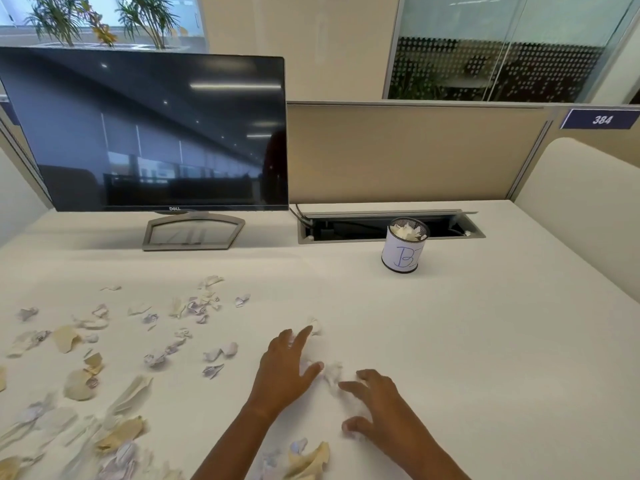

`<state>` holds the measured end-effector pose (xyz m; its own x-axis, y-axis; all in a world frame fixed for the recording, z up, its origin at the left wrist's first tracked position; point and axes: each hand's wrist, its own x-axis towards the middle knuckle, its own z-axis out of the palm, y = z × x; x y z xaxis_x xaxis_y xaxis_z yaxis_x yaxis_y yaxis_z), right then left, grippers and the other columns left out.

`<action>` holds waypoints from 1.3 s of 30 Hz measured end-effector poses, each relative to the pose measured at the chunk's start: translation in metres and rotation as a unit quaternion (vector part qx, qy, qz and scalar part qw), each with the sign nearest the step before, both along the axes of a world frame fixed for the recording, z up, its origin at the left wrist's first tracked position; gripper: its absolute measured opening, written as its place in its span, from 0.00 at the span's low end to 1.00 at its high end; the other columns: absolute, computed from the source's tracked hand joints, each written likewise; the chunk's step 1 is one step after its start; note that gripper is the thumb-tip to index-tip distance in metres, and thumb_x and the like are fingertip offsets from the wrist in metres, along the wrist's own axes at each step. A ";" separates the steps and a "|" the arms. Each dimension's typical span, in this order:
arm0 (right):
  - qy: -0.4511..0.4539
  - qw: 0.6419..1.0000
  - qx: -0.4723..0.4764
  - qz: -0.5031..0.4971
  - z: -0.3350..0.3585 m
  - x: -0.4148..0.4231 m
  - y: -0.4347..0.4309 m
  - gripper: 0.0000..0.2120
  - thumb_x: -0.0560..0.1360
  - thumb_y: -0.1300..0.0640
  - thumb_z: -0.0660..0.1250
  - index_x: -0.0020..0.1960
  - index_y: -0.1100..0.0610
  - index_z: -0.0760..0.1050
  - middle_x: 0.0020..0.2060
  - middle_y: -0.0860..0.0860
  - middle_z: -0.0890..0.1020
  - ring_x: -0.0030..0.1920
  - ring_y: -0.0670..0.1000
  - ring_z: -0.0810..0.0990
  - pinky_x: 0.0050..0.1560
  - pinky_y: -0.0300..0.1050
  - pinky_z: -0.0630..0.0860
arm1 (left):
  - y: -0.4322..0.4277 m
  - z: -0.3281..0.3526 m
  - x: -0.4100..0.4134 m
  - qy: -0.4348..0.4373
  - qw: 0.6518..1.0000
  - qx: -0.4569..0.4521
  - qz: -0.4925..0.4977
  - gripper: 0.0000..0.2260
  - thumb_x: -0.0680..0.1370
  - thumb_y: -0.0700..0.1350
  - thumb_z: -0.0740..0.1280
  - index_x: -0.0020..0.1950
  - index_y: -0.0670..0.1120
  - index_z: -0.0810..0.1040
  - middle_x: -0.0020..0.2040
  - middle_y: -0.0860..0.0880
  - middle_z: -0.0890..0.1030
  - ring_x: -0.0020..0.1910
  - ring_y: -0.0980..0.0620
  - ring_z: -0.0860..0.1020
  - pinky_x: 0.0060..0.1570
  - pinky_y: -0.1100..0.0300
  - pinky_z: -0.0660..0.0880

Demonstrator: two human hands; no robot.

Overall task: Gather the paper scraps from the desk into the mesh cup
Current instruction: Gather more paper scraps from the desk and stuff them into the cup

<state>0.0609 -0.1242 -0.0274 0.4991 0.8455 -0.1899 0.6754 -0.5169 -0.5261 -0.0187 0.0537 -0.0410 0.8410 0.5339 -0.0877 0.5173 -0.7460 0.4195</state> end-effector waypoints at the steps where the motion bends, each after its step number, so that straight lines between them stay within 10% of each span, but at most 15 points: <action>1: -0.029 1.000 -0.002 0.008 -0.001 -0.001 -0.001 0.21 0.76 0.49 0.62 0.68 0.44 0.65 0.70 0.44 0.59 0.70 0.46 0.59 0.65 0.36 0.65 | -0.002 -0.004 -0.001 0.015 0.999 0.037 -0.010 0.29 0.78 0.59 0.58 0.76 0.55 0.53 0.75 0.49 0.58 0.73 0.51 0.60 0.70 0.60 0.59; 8: -0.083 0.993 0.077 -0.010 -0.011 0.009 -0.005 0.11 0.80 0.57 0.56 0.58 0.51 0.75 0.58 0.46 0.74 0.58 0.45 0.70 0.54 0.37 0.71 | -0.003 -0.006 0.010 -0.073 0.989 0.126 0.028 0.14 0.76 0.42 0.67 0.61 0.46 0.76 0.56 0.44 0.77 0.51 0.44 0.77 0.47 0.53 0.75; 16: -0.027 0.989 0.146 -0.023 0.002 0.025 0.025 0.10 0.77 0.61 0.60 0.54 0.57 0.79 0.58 0.50 0.75 0.59 0.46 0.74 0.53 0.26 0.64 | 0.014 -0.003 0.033 -0.097 0.991 0.037 0.080 0.20 0.79 0.34 0.53 0.69 0.49 0.64 0.58 0.46 0.71 0.57 0.48 0.71 0.55 0.58 0.71; 20: -0.032 0.993 0.098 0.055 0.001 0.016 0.041 0.12 0.77 0.62 0.58 0.55 0.57 0.78 0.70 0.49 0.68 0.67 0.48 0.68 0.62 0.37 0.68 | 0.015 -0.003 0.043 -0.058 0.997 0.043 0.019 0.21 0.80 0.37 0.54 0.73 0.51 0.60 0.58 0.46 0.71 0.58 0.50 0.71 0.55 0.61 0.72; 27: -0.072 0.990 0.024 0.116 0.005 0.026 0.050 0.11 0.76 0.66 0.56 0.52 0.62 0.76 0.54 0.58 0.78 0.55 0.56 0.73 0.51 0.48 0.70 | 0.017 0.000 0.061 -0.046 0.998 0.015 0.047 0.06 0.80 0.40 0.57 0.48 0.50 0.64 0.47 0.51 0.68 0.53 0.52 0.76 0.48 0.62 0.72; 39: 0.117 0.956 0.204 -0.178 0.038 0.137 0.025 0.05 0.68 0.68 0.68 0.39 0.63 0.82 0.34 0.49 0.82 0.29 0.35 0.75 0.34 0.23 0.69 | 0.002 0.074 0.183 -0.264 0.947 -0.153 0.100 0.08 0.81 0.38 0.55 0.50 0.36 0.72 0.46 0.39 0.72 0.45 0.44 0.71 0.40 0.66 0.61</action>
<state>0.1981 -0.0993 0.0103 0.7535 0.6570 -0.0232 0.3335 -0.4123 -0.8478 0.1641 0.0557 0.0331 0.6946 0.7053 0.1413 0.2931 -0.4569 0.8399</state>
